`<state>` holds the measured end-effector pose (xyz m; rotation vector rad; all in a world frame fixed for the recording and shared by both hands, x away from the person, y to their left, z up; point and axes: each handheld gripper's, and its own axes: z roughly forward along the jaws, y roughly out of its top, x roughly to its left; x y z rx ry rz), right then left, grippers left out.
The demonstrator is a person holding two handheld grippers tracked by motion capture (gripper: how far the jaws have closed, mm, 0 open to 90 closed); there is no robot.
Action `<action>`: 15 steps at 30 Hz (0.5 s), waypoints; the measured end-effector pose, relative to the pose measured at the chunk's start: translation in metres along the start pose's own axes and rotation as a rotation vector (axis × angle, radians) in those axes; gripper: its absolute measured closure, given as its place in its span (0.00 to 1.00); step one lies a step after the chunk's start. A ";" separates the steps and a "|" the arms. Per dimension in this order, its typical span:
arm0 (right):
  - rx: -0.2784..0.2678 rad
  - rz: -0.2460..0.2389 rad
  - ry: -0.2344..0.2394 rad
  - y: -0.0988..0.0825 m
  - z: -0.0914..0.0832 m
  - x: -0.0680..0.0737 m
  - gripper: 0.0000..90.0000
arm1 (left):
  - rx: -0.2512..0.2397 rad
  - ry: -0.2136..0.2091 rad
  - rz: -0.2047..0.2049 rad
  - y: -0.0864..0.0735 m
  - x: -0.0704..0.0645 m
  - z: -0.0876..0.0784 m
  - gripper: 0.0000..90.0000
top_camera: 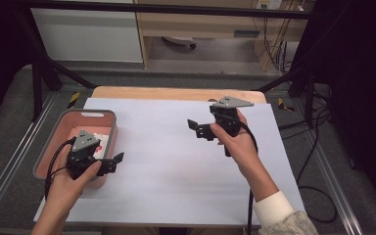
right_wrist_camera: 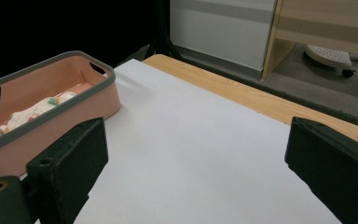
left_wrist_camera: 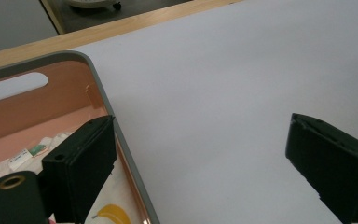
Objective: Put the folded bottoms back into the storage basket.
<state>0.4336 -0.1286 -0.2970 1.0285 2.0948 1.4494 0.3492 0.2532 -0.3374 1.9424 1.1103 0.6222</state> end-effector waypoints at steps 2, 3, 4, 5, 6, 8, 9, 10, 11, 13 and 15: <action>-0.003 0.004 -0.004 -0.002 -0.003 -0.004 0.07 | 0.003 -0.009 0.003 0.000 -0.002 0.001 0.10; -0.001 0.009 -0.007 -0.004 -0.005 -0.006 0.07 | 0.005 -0.010 0.004 0.000 -0.004 0.002 0.10; -0.002 0.011 -0.012 -0.005 -0.006 -0.008 0.07 | 0.006 -0.013 0.006 0.000 -0.005 0.002 0.10; -0.001 0.015 -0.014 -0.006 -0.008 -0.010 0.07 | 0.008 -0.011 0.012 -0.001 -0.006 0.003 0.10; -0.004 0.018 -0.018 -0.007 -0.010 -0.012 0.07 | 0.011 -0.018 0.011 -0.001 -0.008 0.004 0.10; -0.008 0.025 -0.023 -0.009 -0.014 -0.016 0.07 | 0.013 -0.017 0.016 -0.001 -0.011 0.006 0.10; -0.010 0.026 -0.024 -0.011 -0.016 -0.018 0.07 | 0.013 -0.017 0.017 -0.001 -0.012 0.007 0.10; -0.015 0.033 -0.028 -0.012 -0.018 -0.020 0.07 | 0.015 -0.020 0.020 -0.001 -0.014 0.007 0.10; -0.014 0.034 -0.030 -0.013 -0.021 -0.022 0.07 | 0.013 -0.020 0.022 -0.001 -0.016 0.008 0.10; -0.014 0.040 -0.040 -0.016 -0.025 -0.026 0.07 | 0.016 -0.026 0.026 -0.002 -0.019 0.010 0.10; -0.009 0.044 -0.047 -0.020 -0.028 -0.030 0.07 | 0.016 -0.026 0.030 -0.003 -0.022 0.012 0.10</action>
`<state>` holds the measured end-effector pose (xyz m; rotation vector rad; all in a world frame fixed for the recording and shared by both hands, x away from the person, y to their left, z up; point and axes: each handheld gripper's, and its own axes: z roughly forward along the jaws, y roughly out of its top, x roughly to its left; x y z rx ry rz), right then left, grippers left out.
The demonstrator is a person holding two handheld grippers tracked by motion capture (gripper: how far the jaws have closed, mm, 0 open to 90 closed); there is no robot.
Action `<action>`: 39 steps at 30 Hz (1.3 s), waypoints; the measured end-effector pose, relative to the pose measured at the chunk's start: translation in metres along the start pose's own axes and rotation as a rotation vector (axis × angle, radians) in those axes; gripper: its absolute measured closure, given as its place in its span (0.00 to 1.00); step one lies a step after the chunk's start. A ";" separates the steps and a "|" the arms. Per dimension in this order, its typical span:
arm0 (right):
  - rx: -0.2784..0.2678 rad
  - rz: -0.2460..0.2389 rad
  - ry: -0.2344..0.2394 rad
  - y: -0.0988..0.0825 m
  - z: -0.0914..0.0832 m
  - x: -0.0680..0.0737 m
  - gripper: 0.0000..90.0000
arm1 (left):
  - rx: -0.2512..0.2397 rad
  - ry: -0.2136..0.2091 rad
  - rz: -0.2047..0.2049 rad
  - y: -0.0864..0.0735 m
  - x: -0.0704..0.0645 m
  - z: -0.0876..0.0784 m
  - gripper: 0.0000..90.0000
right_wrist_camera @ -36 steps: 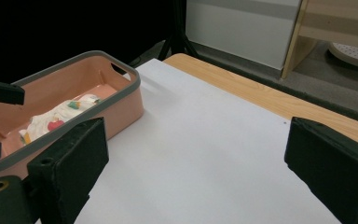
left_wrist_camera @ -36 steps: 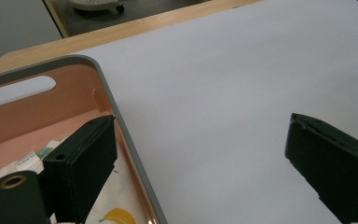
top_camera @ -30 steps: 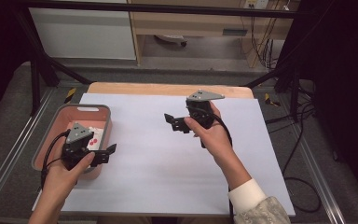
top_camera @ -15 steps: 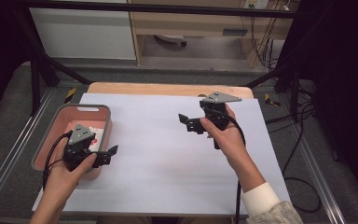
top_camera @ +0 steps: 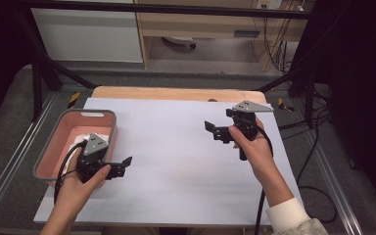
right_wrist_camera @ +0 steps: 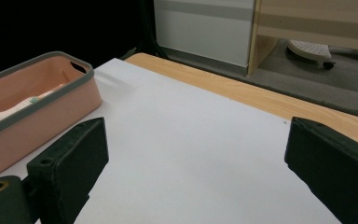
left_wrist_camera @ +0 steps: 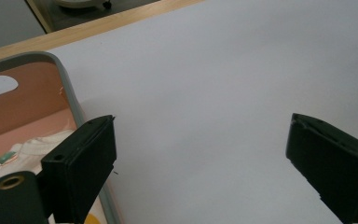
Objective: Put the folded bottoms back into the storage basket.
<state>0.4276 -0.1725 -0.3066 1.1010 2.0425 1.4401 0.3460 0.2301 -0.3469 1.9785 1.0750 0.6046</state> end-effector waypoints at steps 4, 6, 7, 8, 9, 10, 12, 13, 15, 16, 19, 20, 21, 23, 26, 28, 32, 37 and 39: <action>-0.004 0.012 -0.012 -0.006 -0.006 -0.007 0.07 | 0.002 -0.001 0.001 -0.003 -0.006 0.005 0.10; -0.004 0.017 -0.016 -0.009 -0.009 -0.011 0.07 | 0.005 -0.005 0.006 -0.004 -0.009 0.008 0.10; -0.005 0.020 -0.021 -0.010 -0.011 -0.012 0.07 | 0.003 -0.008 0.008 -0.004 -0.011 0.009 0.10; -0.006 0.024 -0.024 -0.011 -0.013 -0.014 0.07 | -0.001 -0.010 0.005 -0.005 -0.012 0.010 0.10; -0.008 0.028 -0.027 -0.013 -0.015 -0.016 0.07 | 0.001 -0.011 0.009 -0.005 -0.013 0.011 0.10; -0.011 0.034 -0.031 -0.014 -0.016 -0.018 0.07 | -0.004 -0.012 0.007 -0.005 -0.014 0.012 0.10; -0.018 0.039 -0.037 -0.016 -0.020 -0.022 0.07 | -0.003 -0.011 0.005 -0.006 -0.015 0.013 0.10; -0.018 0.044 -0.043 -0.017 -0.023 -0.024 0.07 | 0.001 -0.012 0.008 -0.007 -0.015 0.014 0.10; -0.017 0.049 -0.053 -0.020 -0.027 -0.028 0.07 | -0.003 -0.013 0.000 -0.008 -0.016 0.015 0.10; -0.016 0.050 -0.057 -0.021 -0.029 -0.030 0.07 | -0.004 -0.015 -0.003 -0.008 -0.016 0.015 0.10; -0.021 0.060 -0.073 -0.025 -0.036 -0.036 0.08 | -0.001 -0.018 -0.003 -0.009 -0.016 0.016 0.10; -0.023 0.062 -0.076 -0.027 -0.038 -0.038 0.08 | 0.000 -0.018 -0.001 -0.009 -0.017 0.016 0.10; -0.024 0.067 -0.082 -0.029 -0.040 -0.040 0.08 | 0.002 -0.021 0.000 -0.010 -0.018 0.016 0.10; -0.027 0.078 -0.090 -0.033 -0.044 -0.043 0.08 | 0.000 -0.019 -0.001 -0.010 -0.019 0.017 0.10; -0.029 0.091 -0.103 -0.040 -0.049 -0.048 0.08 | 0.004 -0.021 0.002 -0.010 -0.020 0.017 0.10; -0.028 0.098 -0.109 -0.044 -0.052 -0.050 0.08 | 0.004 -0.023 0.001 -0.011 -0.020 0.018 0.10; -0.031 0.106 -0.120 -0.052 -0.059 -0.054 0.08 | 0.006 -0.027 0.000 -0.012 -0.021 0.019 0.10; -0.032 0.121 -0.139 -0.064 -0.067 -0.059 0.08 | 0.004 -0.034 -0.006 -0.013 -0.019 0.018 0.10; -0.032 0.122 -0.147 -0.070 -0.070 -0.061 0.08 | 0.001 -0.035 -0.010 -0.013 -0.018 0.018 0.10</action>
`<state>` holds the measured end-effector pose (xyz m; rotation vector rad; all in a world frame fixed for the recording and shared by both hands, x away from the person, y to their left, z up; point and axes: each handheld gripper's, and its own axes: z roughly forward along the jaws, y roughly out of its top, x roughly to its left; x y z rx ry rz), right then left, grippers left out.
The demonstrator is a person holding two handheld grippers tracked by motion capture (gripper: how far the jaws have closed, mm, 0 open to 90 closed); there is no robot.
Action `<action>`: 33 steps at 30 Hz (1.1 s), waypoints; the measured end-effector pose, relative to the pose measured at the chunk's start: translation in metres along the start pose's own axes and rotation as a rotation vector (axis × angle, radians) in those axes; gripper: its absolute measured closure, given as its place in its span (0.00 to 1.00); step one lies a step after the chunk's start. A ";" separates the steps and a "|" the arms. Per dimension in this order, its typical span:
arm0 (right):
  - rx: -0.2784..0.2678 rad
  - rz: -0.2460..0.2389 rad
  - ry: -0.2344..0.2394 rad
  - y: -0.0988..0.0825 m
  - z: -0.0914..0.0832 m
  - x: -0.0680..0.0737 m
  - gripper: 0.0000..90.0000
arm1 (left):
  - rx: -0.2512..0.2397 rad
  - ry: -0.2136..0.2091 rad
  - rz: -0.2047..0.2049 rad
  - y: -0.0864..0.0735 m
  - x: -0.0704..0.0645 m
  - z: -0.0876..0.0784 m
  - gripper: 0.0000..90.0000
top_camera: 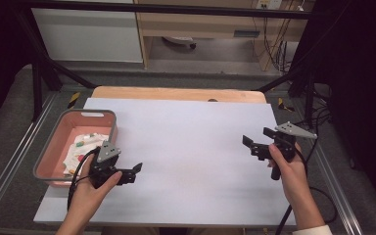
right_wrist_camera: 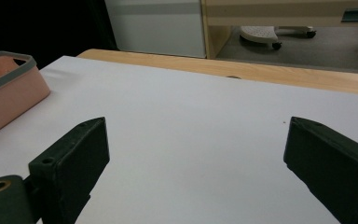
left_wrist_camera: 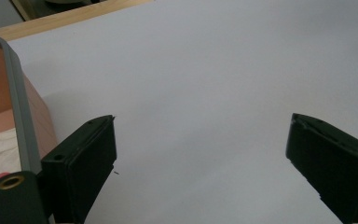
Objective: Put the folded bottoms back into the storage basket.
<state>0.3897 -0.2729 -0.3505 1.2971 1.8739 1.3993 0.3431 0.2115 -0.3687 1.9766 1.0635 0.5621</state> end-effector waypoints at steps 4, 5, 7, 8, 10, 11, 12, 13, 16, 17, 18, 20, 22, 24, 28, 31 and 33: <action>-0.005 0.014 -0.007 -0.011 -0.004 -0.004 0.07 | -0.004 0.000 -0.005 -0.001 0.001 0.001 0.10; -0.005 0.015 -0.008 -0.013 -0.005 -0.005 0.07 | -0.007 -0.002 -0.006 -0.001 0.001 0.000 0.10; -0.006 0.023 -0.014 -0.018 -0.007 -0.007 0.07 | -0.008 -0.008 -0.009 -0.002 0.001 0.000 0.10; -0.007 0.027 -0.014 -0.020 -0.008 -0.007 0.07 | -0.009 -0.013 -0.013 -0.002 0.001 0.001 0.10; -0.003 0.039 -0.009 -0.025 -0.009 -0.009 0.07 | -0.008 -0.028 -0.024 -0.003 0.003 0.001 0.10; -0.002 0.042 -0.010 -0.028 -0.010 -0.009 0.07 | -0.008 -0.029 -0.031 -0.004 0.003 0.001 0.10; -0.003 0.047 -0.011 -0.031 -0.011 -0.009 0.07 | -0.005 -0.023 -0.031 -0.005 0.004 0.002 0.10; -0.002 0.046 -0.011 -0.034 -0.012 -0.009 0.07 | -0.003 -0.019 -0.030 -0.005 0.005 0.002 0.10; 0.003 0.047 -0.014 -0.042 -0.014 -0.010 0.07 | 0.002 -0.014 -0.031 -0.006 0.006 0.002 0.10; 0.005 0.046 -0.016 -0.044 -0.014 -0.010 0.07 | 0.002 -0.013 -0.031 -0.006 0.006 0.002 0.10; 0.006 0.046 -0.017 -0.047 -0.015 -0.011 0.07 | 0.002 -0.014 -0.030 -0.007 0.006 0.002 0.10; 0.008 0.049 -0.020 -0.052 -0.016 -0.012 0.07 | 0.000 -0.013 -0.033 -0.007 0.005 0.002 0.10; 0.010 0.052 -0.023 -0.057 -0.016 -0.012 0.07 | -0.001 -0.013 -0.034 -0.009 0.005 0.001 0.10; 0.013 0.053 -0.025 -0.062 -0.016 -0.012 0.08 | -0.003 -0.010 -0.037 -0.010 0.006 0.000 0.10; 0.019 0.053 -0.022 -0.071 -0.017 -0.011 0.08 | -0.005 -0.006 -0.036 -0.011 0.006 -0.002 0.10; 0.025 0.045 -0.020 -0.077 -0.017 -0.008 0.08 | -0.006 -0.003 -0.035 -0.012 0.006 -0.003 0.10; 0.033 0.042 -0.014 -0.081 -0.017 -0.007 0.08 | -0.004 -0.001 -0.029 -0.012 0.006 -0.004 0.10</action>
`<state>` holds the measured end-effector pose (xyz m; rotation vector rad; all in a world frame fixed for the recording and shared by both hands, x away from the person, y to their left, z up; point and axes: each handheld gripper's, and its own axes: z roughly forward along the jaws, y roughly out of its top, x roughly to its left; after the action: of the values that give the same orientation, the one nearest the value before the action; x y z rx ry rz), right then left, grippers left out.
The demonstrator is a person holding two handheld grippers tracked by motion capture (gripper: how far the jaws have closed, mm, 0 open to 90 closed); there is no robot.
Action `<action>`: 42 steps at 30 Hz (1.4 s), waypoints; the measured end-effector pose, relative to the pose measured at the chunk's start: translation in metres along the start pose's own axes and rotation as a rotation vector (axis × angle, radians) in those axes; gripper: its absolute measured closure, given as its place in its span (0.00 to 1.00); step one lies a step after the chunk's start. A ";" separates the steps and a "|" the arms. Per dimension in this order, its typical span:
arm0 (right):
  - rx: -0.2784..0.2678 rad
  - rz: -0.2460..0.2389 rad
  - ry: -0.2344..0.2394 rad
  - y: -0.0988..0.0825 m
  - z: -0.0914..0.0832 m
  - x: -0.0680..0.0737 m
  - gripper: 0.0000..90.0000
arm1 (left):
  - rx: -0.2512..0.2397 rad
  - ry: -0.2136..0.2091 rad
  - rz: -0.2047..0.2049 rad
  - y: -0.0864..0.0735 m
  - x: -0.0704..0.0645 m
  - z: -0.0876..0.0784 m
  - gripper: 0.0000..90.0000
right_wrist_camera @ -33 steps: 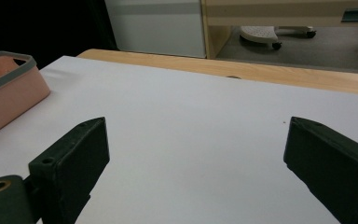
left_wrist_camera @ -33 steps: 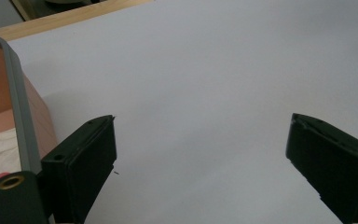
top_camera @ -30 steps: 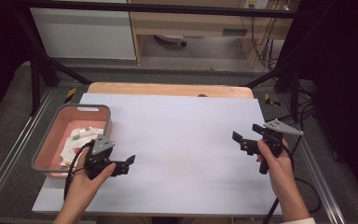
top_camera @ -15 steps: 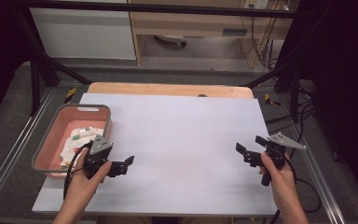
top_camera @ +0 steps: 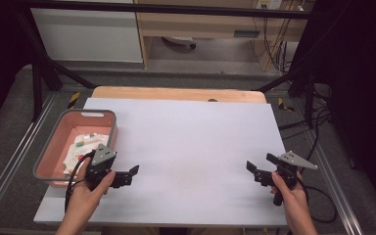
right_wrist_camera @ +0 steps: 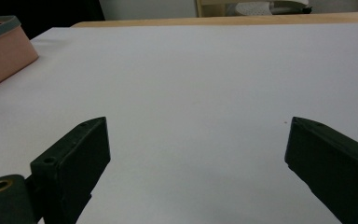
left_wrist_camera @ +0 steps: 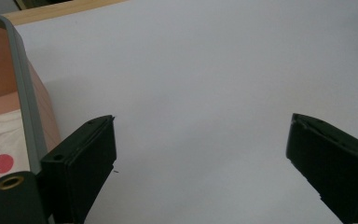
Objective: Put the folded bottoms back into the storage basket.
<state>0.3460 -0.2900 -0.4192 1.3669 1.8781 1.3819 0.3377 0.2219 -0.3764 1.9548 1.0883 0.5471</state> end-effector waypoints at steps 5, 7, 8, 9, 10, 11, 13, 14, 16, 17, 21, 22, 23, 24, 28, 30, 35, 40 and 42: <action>0.010 -0.023 0.007 -0.007 0.000 0.005 0.08 | -0.003 0.004 0.000 -0.001 0.000 -0.002 0.10; 0.015 -0.031 0.016 -0.010 0.000 0.007 0.08 | -0.003 0.008 0.004 -0.001 0.001 -0.004 0.10; 0.015 -0.031 0.018 -0.011 0.001 0.009 0.09 | -0.003 0.008 0.002 -0.001 0.001 -0.004 0.10; 0.015 -0.032 0.021 -0.012 0.001 0.010 0.09 | -0.003 0.017 0.007 0.000 0.002 -0.005 0.10; 0.017 -0.035 0.025 -0.014 0.002 0.011 0.09 | -0.005 0.020 0.004 0.000 0.002 -0.006 0.10; 0.020 -0.037 0.028 -0.015 0.003 0.013 0.09 | -0.004 0.020 0.001 0.000 0.003 -0.006 0.10; 0.026 -0.047 0.036 -0.018 0.004 0.016 0.09 | -0.010 0.025 -0.004 0.000 0.005 -0.007 0.10; 0.028 -0.053 0.039 -0.019 0.004 0.017 0.09 | -0.013 0.031 -0.004 0.000 0.006 -0.008 0.10; 0.032 -0.064 0.048 -0.021 0.006 0.020 0.09 | -0.016 0.034 -0.012 0.000 0.008 -0.009 0.10; 0.034 -0.068 0.051 -0.022 0.006 0.021 0.09 | -0.019 0.043 -0.011 0.000 0.009 -0.010 0.10; 0.031 -0.080 0.064 -0.023 0.008 0.025 0.09 | -0.024 0.066 -0.022 0.000 0.014 -0.014 0.10; 0.028 -0.082 0.067 -0.024 0.008 0.026 0.09 | -0.027 0.069 -0.026 0.000 0.015 -0.014 0.10; 0.031 -0.085 0.070 -0.024 0.009 0.027 0.09 | -0.030 0.073 -0.031 0.000 0.017 -0.015 0.10; 0.030 -0.088 0.073 -0.024 0.009 0.028 0.09 | -0.029 0.079 -0.033 0.000 0.018 -0.016 0.10; 0.034 -0.100 0.087 -0.026 0.012 0.032 0.09 | -0.037 0.105 -0.042 -0.001 0.025 -0.019 0.10; 0.036 -0.108 0.091 -0.026 0.013 0.033 0.09 | -0.030 0.113 -0.048 -0.002 0.027 -0.020 0.10; 0.040 -0.112 0.104 -0.026 0.016 0.037 0.09 | -0.016 0.142 -0.065 -0.007 0.034 -0.020 0.09; 0.044 -0.116 0.109 -0.026 0.019 0.039 0.09 | -0.006 0.146 -0.080 -0.011 0.038 -0.019 0.09; 0.045 -0.121 0.111 -0.026 0.020 0.040 0.09 | 0.006 0.143 -0.075 -0.012 0.039 -0.019 0.09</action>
<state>0.3332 -0.2452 -0.4429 1.1978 2.0396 1.3875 0.3397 0.2663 -0.3760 1.8953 1.2484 0.6511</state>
